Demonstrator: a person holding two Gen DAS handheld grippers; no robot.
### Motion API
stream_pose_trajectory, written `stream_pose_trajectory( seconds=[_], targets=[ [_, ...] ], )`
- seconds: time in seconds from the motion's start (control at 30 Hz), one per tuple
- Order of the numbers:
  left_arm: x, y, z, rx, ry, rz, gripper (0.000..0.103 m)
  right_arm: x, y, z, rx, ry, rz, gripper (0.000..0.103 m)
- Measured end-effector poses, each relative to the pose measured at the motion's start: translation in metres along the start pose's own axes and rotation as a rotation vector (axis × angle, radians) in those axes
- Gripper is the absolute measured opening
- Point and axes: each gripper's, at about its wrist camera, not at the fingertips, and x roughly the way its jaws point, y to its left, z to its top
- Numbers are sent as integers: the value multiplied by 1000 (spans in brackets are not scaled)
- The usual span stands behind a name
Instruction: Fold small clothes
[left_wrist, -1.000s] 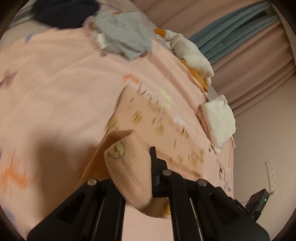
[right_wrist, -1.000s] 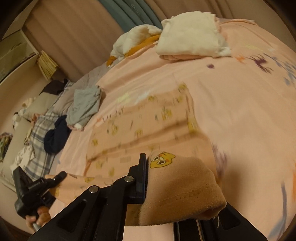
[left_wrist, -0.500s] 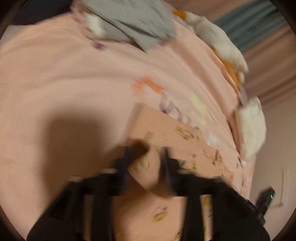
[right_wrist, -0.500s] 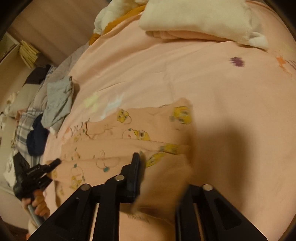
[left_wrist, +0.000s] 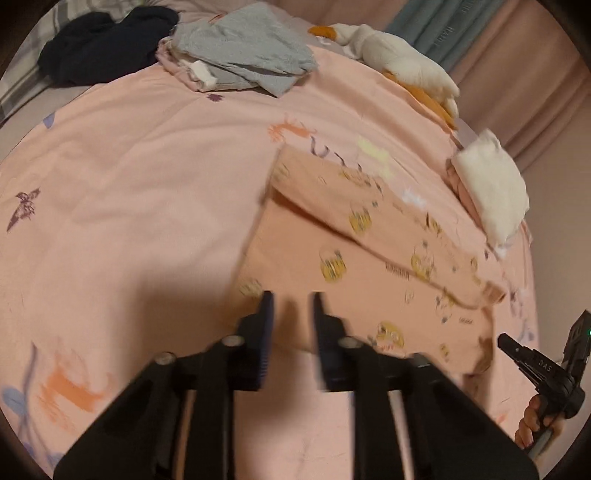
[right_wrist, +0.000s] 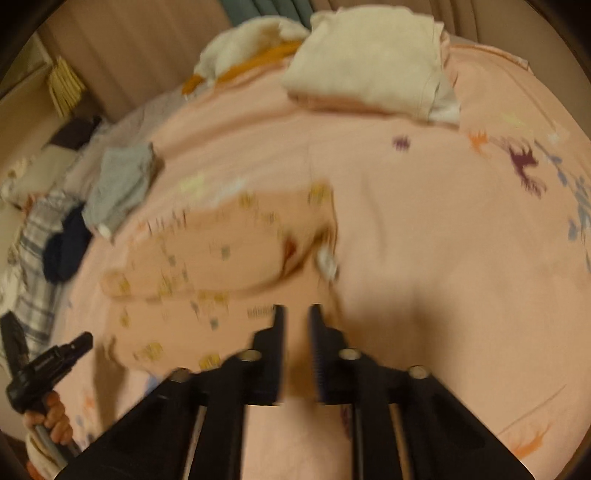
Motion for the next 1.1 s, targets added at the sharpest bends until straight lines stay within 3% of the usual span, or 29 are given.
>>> stream_pose_trajectory(
  seconds=[0.1, 0.2, 0.3, 0.37, 0.53, 0.67, 0.77, 0.83, 0.87, 1.0, 1.1],
  targets=[
    [16, -12, -6, 19, 52, -50, 9, 20, -1, -24, 56, 19, 70, 12],
    [18, -27, 5, 65, -11, -28, 9, 34, 5, -25, 55, 34, 105, 12],
    [43, -40, 27, 80, 4, -45, 9, 44, 13, -7, 3, 37, 58, 13],
    [65, -49, 37, 86, 38, -21, 9, 48, 13, 4, 21, 33, 83, 13],
    [107, -61, 72, 98, 12, 21, 9, 89, 20, 47, 36, 58, 112, 13],
    [131, -61, 116, 26, -7, 20, 10, 115, 25, 88, 25, 36, 88, 13],
    [138, -55, 143, -43, -40, 55, 10, 131, 25, 112, 37, 26, 6, 13],
    [130, -49, 151, -85, -13, 5, 13, 131, 22, 118, 64, 32, -3, 13],
    [120, -47, 151, -81, -25, -26, 14, 126, 20, 117, 74, 27, 11, 13],
    [74, -44, 127, -54, -89, -35, 35, 80, 7, 105, 88, -19, 123, 14],
    [76, -56, 98, 36, 19, -65, 36, 52, 6, 76, 60, 4, 263, 20]
  ],
)
